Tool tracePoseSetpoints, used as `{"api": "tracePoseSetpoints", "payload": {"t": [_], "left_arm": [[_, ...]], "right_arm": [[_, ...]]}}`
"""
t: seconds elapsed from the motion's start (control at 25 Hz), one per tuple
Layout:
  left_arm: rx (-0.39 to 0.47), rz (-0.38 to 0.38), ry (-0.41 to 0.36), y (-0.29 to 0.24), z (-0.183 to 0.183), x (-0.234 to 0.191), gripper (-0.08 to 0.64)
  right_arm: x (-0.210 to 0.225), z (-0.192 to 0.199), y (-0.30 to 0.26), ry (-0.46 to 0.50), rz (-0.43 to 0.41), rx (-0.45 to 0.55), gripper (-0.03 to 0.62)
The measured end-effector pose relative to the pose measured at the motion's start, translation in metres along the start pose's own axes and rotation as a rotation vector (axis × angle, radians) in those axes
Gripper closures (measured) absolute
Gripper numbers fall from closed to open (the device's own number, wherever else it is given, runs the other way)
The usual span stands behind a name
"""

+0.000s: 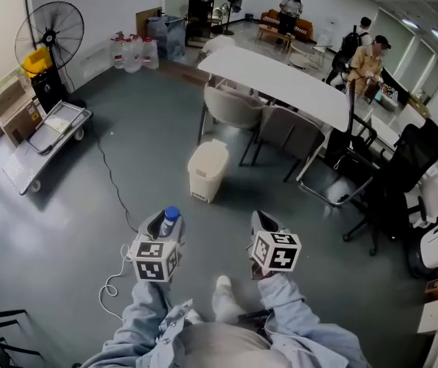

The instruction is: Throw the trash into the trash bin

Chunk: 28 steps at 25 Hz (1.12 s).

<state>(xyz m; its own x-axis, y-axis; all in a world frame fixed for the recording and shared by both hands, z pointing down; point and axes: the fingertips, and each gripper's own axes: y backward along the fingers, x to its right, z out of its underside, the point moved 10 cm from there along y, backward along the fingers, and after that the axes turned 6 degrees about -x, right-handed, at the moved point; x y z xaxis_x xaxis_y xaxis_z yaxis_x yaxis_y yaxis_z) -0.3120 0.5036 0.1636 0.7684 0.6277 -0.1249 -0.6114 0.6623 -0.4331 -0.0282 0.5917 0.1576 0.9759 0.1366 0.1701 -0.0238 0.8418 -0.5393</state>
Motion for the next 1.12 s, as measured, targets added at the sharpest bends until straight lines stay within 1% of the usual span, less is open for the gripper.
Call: {"api": "tracePoseSetpoints", "payload": {"t": [0.12,0.24,0.52,0.84,1.12], "left_arm": [[-0.003,0.009,-0.008,-0.020,-0.006,-0.001,0.377],[0.000,0.015,-0.011,-0.044,-0.016,-0.003,0.377],[0.004,0.020,-0.011,-0.112,-0.048,0.003,0.379],[-0.014,-0.014,-0.008,-0.177,-0.082,0.012,0.377],[-0.027,-0.055,-0.014,-0.211,-0.098,0.020,0.377]], "right_arm": [[0.010,-0.008,-0.016,-0.004,0.005,0.001,0.589],[0.021,-0.018,-0.039,-0.021,-0.007,-0.009,0.589],[0.062,-0.064,-0.097,-0.014,-0.051,0.002,0.589],[0.114,-0.104,-0.158,-0.026,-0.104,-0.035,0.589],[0.149,-0.115,-0.192,-0.058,-0.142,-0.070,0.589]]}}
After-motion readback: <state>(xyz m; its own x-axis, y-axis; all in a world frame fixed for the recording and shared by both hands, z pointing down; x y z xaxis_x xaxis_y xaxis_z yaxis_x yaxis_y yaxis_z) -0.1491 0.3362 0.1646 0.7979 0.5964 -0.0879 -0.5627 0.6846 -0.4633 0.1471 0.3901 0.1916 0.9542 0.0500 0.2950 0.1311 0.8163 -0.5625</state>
